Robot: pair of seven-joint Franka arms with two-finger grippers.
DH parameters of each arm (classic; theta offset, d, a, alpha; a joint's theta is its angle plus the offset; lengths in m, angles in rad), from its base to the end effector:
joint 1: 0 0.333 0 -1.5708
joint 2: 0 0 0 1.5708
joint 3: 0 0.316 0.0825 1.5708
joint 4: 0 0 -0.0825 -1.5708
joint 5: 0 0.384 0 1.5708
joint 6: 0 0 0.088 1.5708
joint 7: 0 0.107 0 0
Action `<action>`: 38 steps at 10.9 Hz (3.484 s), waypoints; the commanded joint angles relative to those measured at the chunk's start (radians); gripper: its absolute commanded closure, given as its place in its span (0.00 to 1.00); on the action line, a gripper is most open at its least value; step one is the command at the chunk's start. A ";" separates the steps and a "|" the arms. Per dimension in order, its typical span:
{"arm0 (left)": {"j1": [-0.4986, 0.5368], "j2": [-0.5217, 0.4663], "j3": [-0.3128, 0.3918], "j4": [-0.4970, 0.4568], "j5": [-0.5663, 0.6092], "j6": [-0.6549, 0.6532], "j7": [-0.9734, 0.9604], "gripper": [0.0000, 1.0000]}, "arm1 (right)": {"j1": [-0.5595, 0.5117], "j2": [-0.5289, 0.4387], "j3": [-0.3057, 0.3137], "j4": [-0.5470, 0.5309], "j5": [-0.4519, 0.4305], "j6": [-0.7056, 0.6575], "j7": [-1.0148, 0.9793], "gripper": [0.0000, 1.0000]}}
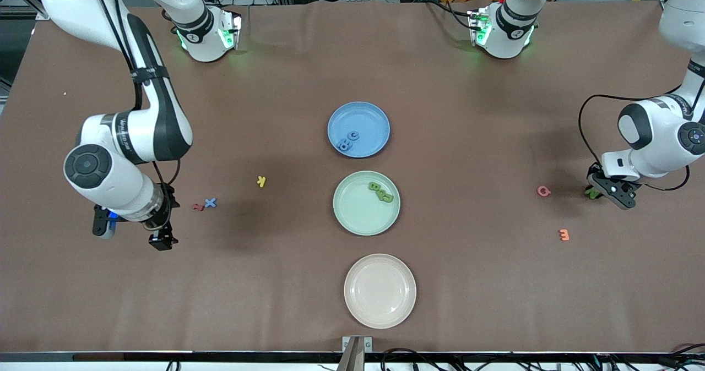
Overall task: Sort letters by color into matching plates
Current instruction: 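Grasp the green N with the left gripper while the right gripper reaches x, then drop the green N on the green plate while the right gripper grasps x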
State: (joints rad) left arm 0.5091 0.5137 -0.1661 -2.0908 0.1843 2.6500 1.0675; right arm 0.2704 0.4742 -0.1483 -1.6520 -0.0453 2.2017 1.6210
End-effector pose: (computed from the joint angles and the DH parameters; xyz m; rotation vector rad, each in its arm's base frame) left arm 0.5554 0.1931 0.1812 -2.8130 1.2924 -0.0572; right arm 0.6768 0.0936 0.3472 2.3369 -2.0804 0.2058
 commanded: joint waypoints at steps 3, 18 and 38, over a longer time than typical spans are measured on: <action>-0.033 0.003 -0.001 0.024 -0.039 -0.002 0.034 1.00 | -0.028 -0.009 0.016 -0.194 0.016 0.191 0.043 0.00; -0.533 -0.152 -0.076 0.123 -0.266 -0.202 -0.654 1.00 | -0.028 0.058 0.044 -0.437 0.160 0.466 0.005 0.00; -0.963 0.247 -0.035 0.511 -0.255 -0.128 -1.370 0.45 | -0.053 0.060 0.059 -0.443 0.159 0.497 -0.047 0.48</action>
State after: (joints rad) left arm -0.4302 0.7432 -0.2140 -1.6109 -0.0587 2.5082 -0.2724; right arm 0.2468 0.5339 -0.1022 -2.0803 0.0995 2.6825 1.6139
